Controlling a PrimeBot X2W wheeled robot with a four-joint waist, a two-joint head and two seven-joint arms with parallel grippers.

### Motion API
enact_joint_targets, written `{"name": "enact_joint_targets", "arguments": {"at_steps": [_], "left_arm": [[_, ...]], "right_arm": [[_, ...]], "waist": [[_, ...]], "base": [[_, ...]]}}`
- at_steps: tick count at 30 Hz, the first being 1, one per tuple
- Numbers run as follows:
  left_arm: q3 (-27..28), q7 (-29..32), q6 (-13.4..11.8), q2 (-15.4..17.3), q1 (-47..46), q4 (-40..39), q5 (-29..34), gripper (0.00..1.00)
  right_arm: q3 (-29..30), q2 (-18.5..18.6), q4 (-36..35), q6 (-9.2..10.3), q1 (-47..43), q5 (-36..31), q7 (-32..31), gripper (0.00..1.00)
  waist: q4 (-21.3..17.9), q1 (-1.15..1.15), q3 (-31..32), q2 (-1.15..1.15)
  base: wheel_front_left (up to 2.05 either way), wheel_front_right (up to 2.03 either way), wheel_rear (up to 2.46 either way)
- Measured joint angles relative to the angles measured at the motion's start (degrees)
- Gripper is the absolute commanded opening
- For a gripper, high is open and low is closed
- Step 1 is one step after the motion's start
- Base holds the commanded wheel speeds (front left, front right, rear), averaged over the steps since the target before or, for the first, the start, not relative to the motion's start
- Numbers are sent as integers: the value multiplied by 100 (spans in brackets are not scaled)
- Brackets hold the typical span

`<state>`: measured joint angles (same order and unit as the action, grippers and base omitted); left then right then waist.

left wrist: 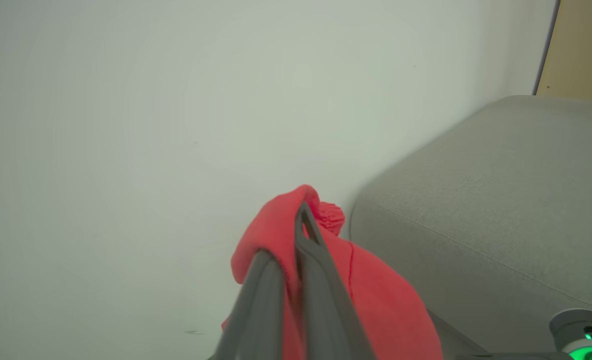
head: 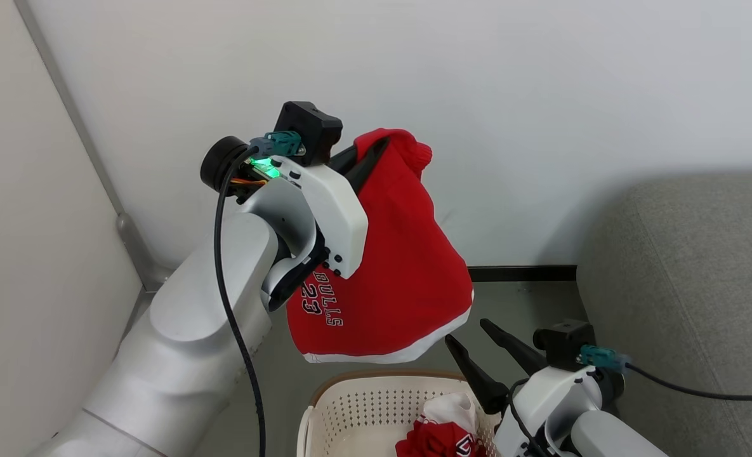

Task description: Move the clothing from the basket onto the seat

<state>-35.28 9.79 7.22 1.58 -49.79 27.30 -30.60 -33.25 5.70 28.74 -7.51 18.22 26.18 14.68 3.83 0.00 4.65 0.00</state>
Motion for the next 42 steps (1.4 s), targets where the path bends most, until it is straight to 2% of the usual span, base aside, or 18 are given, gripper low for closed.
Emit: {"name": "enact_joint_targets", "arguments": {"at_steps": [10, 16, 23, 24, 26, 27, 29, 36, 42], "left_arm": [[-242, 81, -1, 2, 0, -230, -249, 0], [-322, 132, -38, 5, 0, -294, -320, 0], [-363, 174, -138, 7, 0, -365, -371, 0], [-366, 174, -153, 7, 0, -375, -376, 0], [-371, 174, -165, 7, 0, -381, -382, 0], [-372, 174, -199, 7, 1, -381, -388, 0], [-371, 174, -218, 7, 1, -381, -389, 0], [-345, 171, -312, 5, 83, -365, -390, 0], [-310, 126, -356, 8, 242, -304, -465, 0]], "right_arm": [[-760, 71, 118, 0, 410, 814, 0, 100], [-1107, 204, 119, 0, 680, 1111, 0, 100], [-1350, 179, 114, 0, 1062, 1332, 0, 100], [-1379, 176, 114, 0, 1122, 1335, 0, 95], [-1434, 178, 113, 0, 1231, 1334, 0, 48], [-1454, 180, 111, 0, 1279, 1334, 0, 38], [-1503, 190, 105, 0, 1353, 1334, 0, 0], [-1493, 449, 70, 0, 1380, 1301, 0, 0], [-1129, 735, -202, 0, 1373, 1191, 0, 0]], "waist": [[227, 0, -2, 0], [334, 0, -28, 0], [377, 0, -83, 0], [376, 0, -93, 0], [372, 0, -111, 0], [368, 0, -121, 0], [356, 0, -137, 0], [267, 0, -173, 0], [137, 0, -185, 0]], "base": [[0, 0, 0], [0, 0, 0], [0, 0, 0], [0, 0, 0], [0, 0, 0], [0, 0, 0], [0, 0, 0], [0, 0, 0], [0, 0, 0]]}}
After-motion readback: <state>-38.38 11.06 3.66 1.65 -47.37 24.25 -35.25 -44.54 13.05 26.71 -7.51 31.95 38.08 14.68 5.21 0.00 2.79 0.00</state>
